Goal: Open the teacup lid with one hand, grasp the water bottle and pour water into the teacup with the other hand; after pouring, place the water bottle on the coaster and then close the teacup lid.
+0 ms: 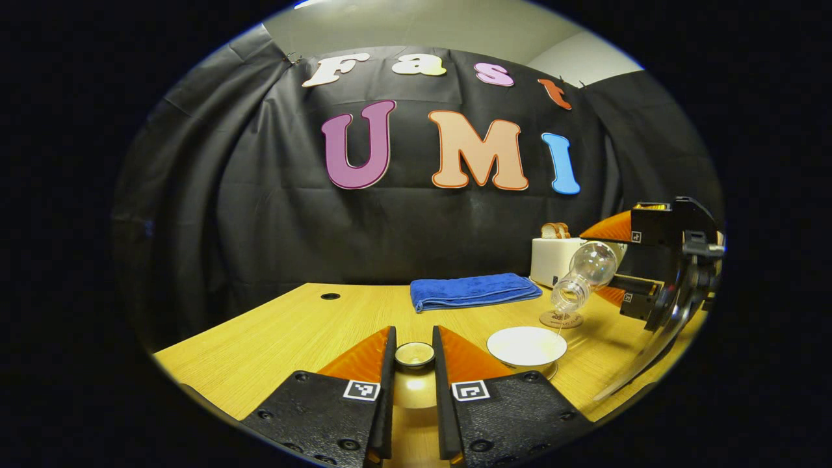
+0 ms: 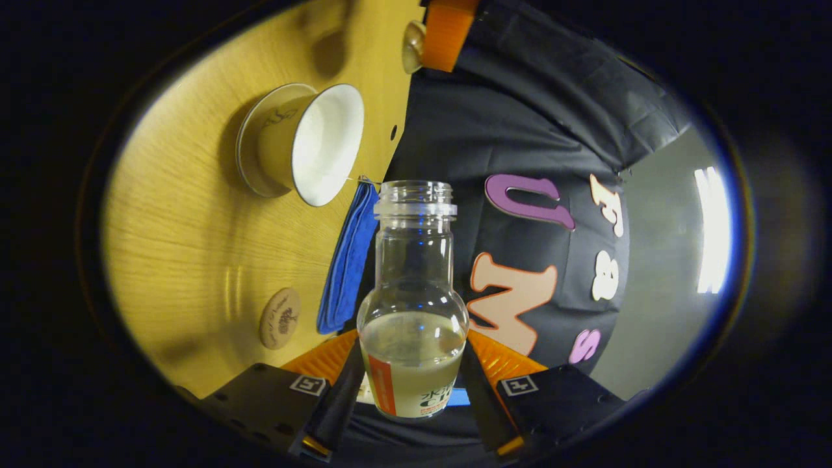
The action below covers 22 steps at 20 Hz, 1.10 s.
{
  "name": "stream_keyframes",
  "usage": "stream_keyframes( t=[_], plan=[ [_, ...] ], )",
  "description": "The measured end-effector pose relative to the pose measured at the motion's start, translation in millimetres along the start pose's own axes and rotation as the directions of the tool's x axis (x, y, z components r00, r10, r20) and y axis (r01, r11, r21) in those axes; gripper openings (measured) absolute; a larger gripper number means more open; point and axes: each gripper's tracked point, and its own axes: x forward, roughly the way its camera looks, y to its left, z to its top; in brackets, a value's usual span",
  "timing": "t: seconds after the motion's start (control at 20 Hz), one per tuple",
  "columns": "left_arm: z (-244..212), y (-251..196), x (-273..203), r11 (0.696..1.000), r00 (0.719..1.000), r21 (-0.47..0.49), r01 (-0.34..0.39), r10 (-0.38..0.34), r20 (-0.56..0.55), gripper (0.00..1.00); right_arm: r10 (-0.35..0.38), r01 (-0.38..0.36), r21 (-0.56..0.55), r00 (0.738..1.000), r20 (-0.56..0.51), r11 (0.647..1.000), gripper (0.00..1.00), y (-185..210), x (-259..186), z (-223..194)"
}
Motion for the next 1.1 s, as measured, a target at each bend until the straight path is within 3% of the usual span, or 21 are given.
stream_keyframes(
  t=[0.15, 0.25, 0.3, 0.4, 0.45, 0.6, 0.8, 0.9, 1.0, 1.1],
  plan=[
    [-0.7, 0.4, -0.2, 1.000, 1.000, 0.000, 0.000, 0.000, 0.001, 0.25, 0.051, -0.048, 0.194, 0.999, -0.012, 0.980, 0.81, 9.9, -5.2, -2.0],
    [-0.4, 0.2, -0.3, 1.000, 1.000, 0.000, 0.000, 0.000, 0.001, 0.25, 0.095, -0.084, 0.327, 0.995, -0.016, 0.941, 0.79, 20.1, -7.1, -2.9],
    [0.0, 0.1, -0.7, 1.000, 1.000, 0.000, 0.000, 0.000, 0.001, 0.26, 0.113, -0.098, 0.391, 0.993, -0.016, 0.915, 0.84, 24.2, -7.0, -3.7],
    [0.4, 0.0, -0.8, 1.000, 1.000, 0.000, 0.000, 0.000, 0.001, 0.26, 0.137, -0.109, 0.505, 0.990, -0.018, 0.856, 0.80, 28.0, -6.1, -4.8],
    [-0.4, 0.6, -0.2, 1.000, 1.000, 0.000, 0.000, 0.000, 0.000, 0.26, 0.147, -0.111, 0.559, 0.989, -0.020, 0.821, 0.82, 26.7, -4.0, -7.8],
    [-0.3, 0.7, -1.0, 1.000, 1.000, 0.000, 0.000, 0.000, 0.001, 0.25, 0.143, -0.069, 0.697, 0.989, -0.048, 0.714, 0.80, 24.8, 3.2, -24.5],
    [-0.1, 0.2, -0.5, 1.000, 1.000, 0.000, 0.000, 0.000, 0.000, 0.25, 0.149, -0.021, 0.847, 0.986, -0.069, 0.531, 0.81, 23.1, 9.0, -44.9],
    [0.5, 0.6, 0.1, 1.000, 1.000, 0.000, 0.000, 0.000, 0.000, 0.25, 0.157, 0.003, 0.915, 0.985, -0.072, 0.403, 0.84, 23.7, 15.4, -54.4],
    [-0.1, 0.6, -0.3, 1.000, 1.000, 0.000, 0.000, 0.000, 0.000, 0.25, 0.164, 0.014, 0.967, 0.985, -0.057, 0.256, 0.80, 24.1, 20.3, -59.2],
    [-0.1, 0.9, -0.5, 1.000, 1.000, 0.000, 0.000, 0.000, 0.000, 0.25, 0.166, 0.024, 0.991, 0.985, -0.046, 0.131, 0.80, 26.8, 29.3, -63.4]
  ],
)
